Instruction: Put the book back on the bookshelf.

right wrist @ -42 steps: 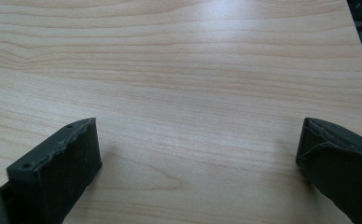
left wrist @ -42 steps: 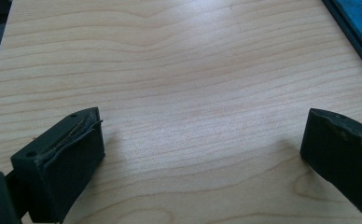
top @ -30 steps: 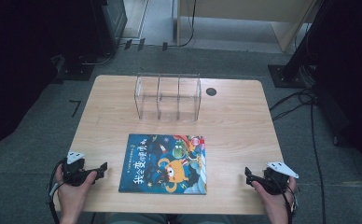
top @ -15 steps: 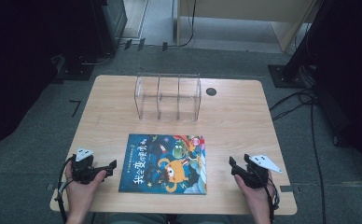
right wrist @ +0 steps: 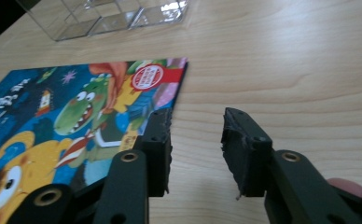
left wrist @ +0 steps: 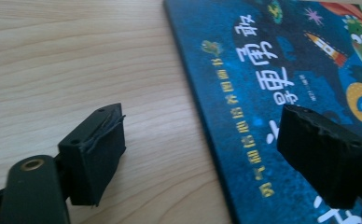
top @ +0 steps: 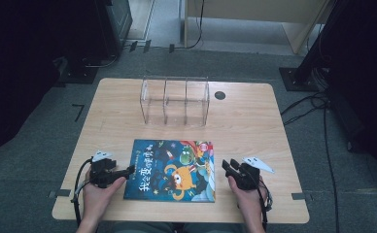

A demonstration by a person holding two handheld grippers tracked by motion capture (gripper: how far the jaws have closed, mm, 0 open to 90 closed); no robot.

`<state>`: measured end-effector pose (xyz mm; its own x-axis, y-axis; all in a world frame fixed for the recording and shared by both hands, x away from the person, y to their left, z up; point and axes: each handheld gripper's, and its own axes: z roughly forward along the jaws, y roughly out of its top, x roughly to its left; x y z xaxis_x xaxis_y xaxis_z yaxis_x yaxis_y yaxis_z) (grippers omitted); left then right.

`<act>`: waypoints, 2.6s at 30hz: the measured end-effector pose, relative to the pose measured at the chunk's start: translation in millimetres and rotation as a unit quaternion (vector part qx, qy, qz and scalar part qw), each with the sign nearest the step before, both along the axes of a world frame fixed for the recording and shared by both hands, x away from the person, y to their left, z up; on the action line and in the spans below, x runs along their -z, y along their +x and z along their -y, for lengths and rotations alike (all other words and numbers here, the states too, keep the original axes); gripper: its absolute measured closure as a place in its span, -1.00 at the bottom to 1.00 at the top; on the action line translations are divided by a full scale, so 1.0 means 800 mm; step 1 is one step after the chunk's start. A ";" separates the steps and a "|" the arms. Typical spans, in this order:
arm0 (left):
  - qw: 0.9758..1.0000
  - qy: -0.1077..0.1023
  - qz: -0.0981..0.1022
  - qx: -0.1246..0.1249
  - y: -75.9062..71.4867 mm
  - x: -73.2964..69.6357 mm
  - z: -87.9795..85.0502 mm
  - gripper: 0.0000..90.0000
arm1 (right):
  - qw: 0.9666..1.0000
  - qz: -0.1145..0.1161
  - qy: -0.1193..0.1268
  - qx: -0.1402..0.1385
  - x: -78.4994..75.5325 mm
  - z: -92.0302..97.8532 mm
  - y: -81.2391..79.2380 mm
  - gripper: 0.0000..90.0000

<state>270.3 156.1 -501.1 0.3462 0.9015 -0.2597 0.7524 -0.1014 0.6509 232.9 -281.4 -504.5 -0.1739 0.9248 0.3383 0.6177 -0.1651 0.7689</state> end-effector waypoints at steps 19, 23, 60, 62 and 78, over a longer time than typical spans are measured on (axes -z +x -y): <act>0.998 -0.058 -0.023 0.012 0.012 0.006 0.011 0.05 | 0.994 -0.075 0.064 -0.042 0.024 -0.030 0.016 0.68; 0.997 -0.067 -0.023 0.007 0.013 0.008 0.010 0.05 | 0.994 -0.076 0.073 -0.040 0.025 -0.027 0.018 0.73; 0.993 -0.119 -0.017 0.017 0.008 0.017 0.010 0.01 | 0.983 -0.076 0.168 -0.023 0.033 0.000 0.026 0.64; 0.992 -0.121 -0.017 0.017 0.008 0.017 0.009 0.00 | 0.982 -0.073 0.174 -0.023 0.032 0.001 0.025 0.66; 0.994 -0.112 -0.009 0.013 0.006 0.016 0.009 -0.08 | 0.976 -0.042 0.210 -0.048 0.025 0.007 0.017 0.70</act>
